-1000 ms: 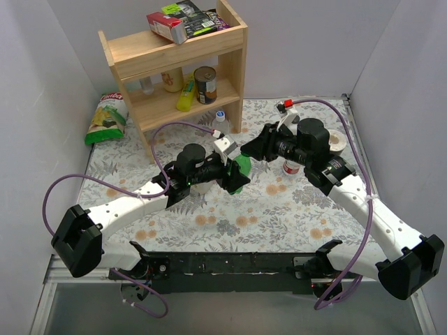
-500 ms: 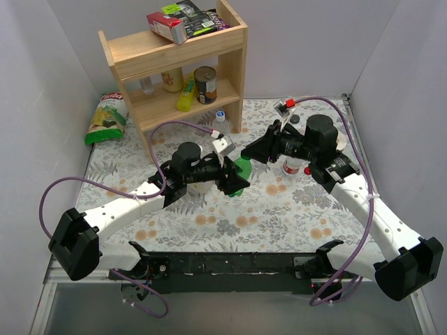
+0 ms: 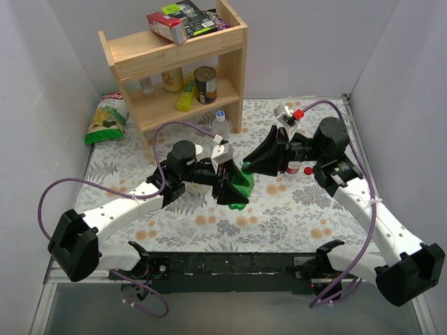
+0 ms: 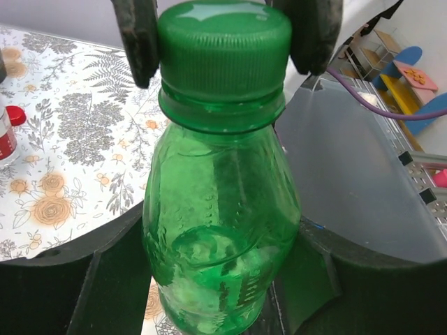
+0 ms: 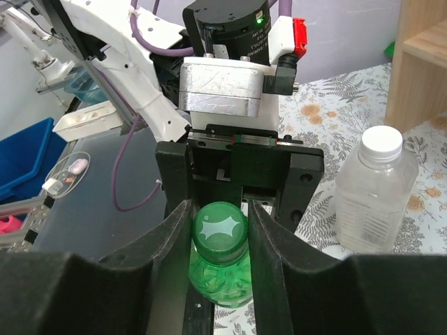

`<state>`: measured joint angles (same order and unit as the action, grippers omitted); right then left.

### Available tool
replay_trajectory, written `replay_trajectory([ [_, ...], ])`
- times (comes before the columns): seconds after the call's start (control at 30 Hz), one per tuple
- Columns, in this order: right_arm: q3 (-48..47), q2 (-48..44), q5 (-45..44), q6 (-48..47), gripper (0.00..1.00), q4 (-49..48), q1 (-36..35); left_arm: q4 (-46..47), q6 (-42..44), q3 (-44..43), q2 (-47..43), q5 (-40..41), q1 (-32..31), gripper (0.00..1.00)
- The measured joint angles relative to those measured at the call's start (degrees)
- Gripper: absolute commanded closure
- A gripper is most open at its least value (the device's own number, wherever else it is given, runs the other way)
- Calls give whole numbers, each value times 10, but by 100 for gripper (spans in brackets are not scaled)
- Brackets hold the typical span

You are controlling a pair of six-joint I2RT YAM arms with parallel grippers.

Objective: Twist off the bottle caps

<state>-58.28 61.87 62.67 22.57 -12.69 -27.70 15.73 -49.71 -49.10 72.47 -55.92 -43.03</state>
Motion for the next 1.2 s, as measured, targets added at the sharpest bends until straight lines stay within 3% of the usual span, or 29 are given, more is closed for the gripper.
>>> replay_trajectory([
  [0.03, 0, 0, 0, 0, 55, 0, 1, 0, 1, 0, 0, 1, 0, 61],
  [0.13, 7, -6, -24, 2, 39, 3, 11, -7, 9, -1, 0, 28, -1, 61],
  [0.2, 21, -19, -47, 6, 14, 8, 23, -15, 14, -3, 1, 51, -2, 61],
  [0.23, 27, -26, -58, 10, 10, 10, 28, -21, 17, -5, 1, 64, -2, 61],
  [0.4, 48, -64, -132, 28, 10, 19, 47, -43, 26, -14, 3, 131, -2, 60],
  [0.43, 48, -69, -146, 34, 17, 19, 47, -47, 27, -16, 3, 141, -2, 61],
  [0.53, 48, -78, -198, 51, 25, 26, 45, -59, 28, -17, 4, 192, -3, 61],
  [0.83, 3, -44, -383, 57, 35, 153, -34, -95, 28, -24, 14, 310, -7, 61],
  [1.2, 0, -26, -432, 58, 41, 166, -58, -102, 28, -24, 14, 332, -14, 61],
])
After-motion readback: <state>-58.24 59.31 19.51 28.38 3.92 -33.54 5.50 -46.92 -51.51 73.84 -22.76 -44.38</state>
